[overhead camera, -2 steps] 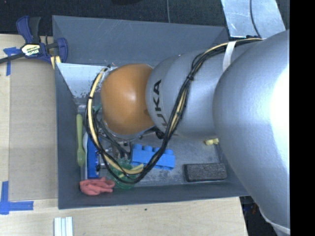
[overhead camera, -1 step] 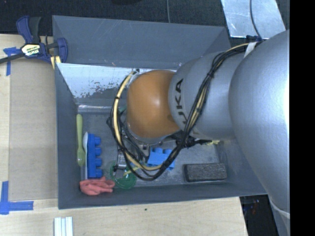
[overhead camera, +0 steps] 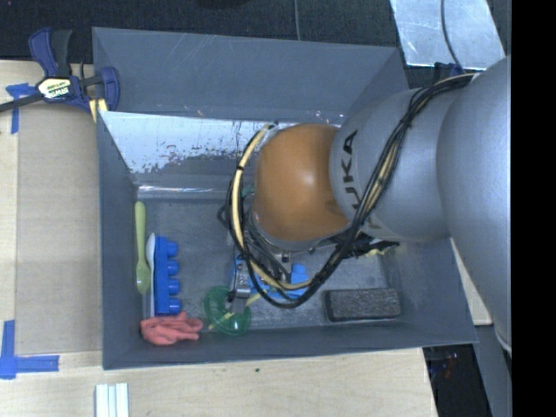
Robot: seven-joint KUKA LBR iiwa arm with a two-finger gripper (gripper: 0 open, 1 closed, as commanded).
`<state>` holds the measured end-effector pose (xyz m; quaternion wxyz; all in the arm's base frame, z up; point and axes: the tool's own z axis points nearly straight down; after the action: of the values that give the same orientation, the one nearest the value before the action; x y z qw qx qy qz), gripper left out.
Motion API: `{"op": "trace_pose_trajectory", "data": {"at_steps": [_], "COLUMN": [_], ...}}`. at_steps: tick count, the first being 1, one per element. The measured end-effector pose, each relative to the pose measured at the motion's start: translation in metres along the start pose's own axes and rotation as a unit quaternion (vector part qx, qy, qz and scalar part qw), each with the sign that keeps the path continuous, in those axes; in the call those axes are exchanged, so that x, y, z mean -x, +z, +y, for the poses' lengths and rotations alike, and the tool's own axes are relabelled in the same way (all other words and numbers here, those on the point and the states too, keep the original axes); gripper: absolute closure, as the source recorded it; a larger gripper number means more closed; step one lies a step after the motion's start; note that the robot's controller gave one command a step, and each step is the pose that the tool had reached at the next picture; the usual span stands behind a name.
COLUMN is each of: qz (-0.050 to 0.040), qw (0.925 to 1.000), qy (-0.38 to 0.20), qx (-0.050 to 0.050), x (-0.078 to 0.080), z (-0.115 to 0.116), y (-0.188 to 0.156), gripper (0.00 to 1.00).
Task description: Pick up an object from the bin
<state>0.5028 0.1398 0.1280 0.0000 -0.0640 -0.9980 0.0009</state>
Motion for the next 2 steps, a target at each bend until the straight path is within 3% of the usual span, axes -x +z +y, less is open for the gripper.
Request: {"op": "trace_pose_trajectory", "data": {"at_steps": [1, 2], "qz": [-0.0013, -0.0022], "qw": [0.9984, 0.999], "qy": [0.057, -0.045], "qx": [0.001, 0.001], "x": [0.043, 0.01], "z": [-0.062, -0.061], "y": [0.004, 0.035], "gripper": [0.0, 0.0]}}
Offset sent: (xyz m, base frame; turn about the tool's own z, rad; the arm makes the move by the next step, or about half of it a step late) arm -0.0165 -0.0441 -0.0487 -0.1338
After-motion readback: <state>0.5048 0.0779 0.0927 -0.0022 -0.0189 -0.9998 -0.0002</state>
